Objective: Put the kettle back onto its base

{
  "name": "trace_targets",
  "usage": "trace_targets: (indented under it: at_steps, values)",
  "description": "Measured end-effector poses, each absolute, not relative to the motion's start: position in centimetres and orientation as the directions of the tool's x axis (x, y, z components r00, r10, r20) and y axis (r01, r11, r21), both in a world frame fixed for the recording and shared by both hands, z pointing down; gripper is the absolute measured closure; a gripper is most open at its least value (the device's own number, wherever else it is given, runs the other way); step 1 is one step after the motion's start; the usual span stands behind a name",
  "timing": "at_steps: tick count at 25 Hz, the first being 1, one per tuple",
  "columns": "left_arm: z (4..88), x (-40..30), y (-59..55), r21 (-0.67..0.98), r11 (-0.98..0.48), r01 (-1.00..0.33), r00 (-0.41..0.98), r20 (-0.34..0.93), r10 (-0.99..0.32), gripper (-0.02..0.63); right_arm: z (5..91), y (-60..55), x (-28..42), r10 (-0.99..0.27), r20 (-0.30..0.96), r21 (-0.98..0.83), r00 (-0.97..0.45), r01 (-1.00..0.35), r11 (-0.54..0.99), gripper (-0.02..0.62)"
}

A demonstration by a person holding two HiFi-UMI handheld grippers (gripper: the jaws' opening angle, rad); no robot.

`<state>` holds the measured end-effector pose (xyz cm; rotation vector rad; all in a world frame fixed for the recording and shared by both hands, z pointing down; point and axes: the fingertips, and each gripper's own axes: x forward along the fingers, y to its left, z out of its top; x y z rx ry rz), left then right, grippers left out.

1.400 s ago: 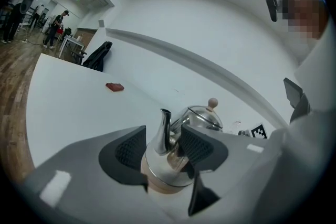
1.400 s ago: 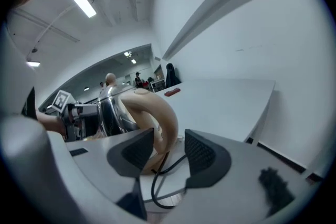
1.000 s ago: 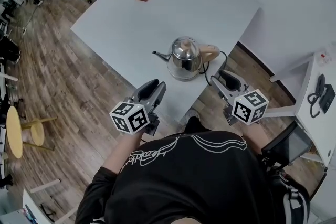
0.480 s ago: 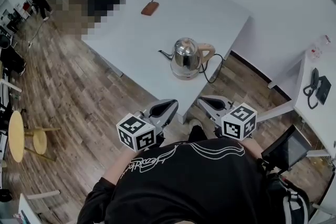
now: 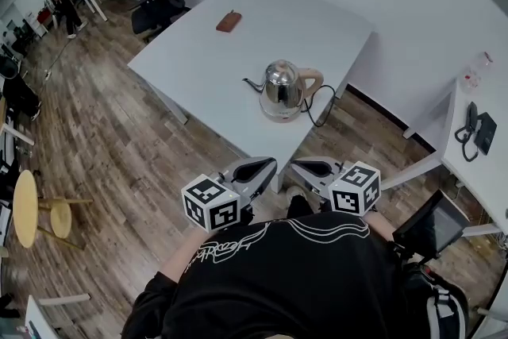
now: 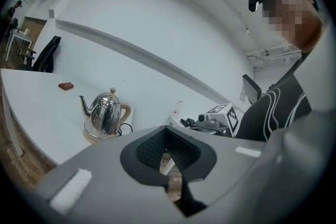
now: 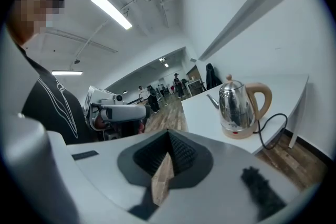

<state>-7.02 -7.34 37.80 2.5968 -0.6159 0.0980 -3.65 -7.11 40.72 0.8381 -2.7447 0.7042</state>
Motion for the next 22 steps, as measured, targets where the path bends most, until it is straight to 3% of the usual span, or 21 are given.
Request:
trace_targets:
  at_steps: [22]
  values:
    - [39.6,-5.9,-6.3,0.506,-0.758,-0.412,0.91,0.178,-0.376,0.601,42.5,-6.8,-2.6,-0.502,0.329,-0.411,-0.8,-0.6,0.686,0.589]
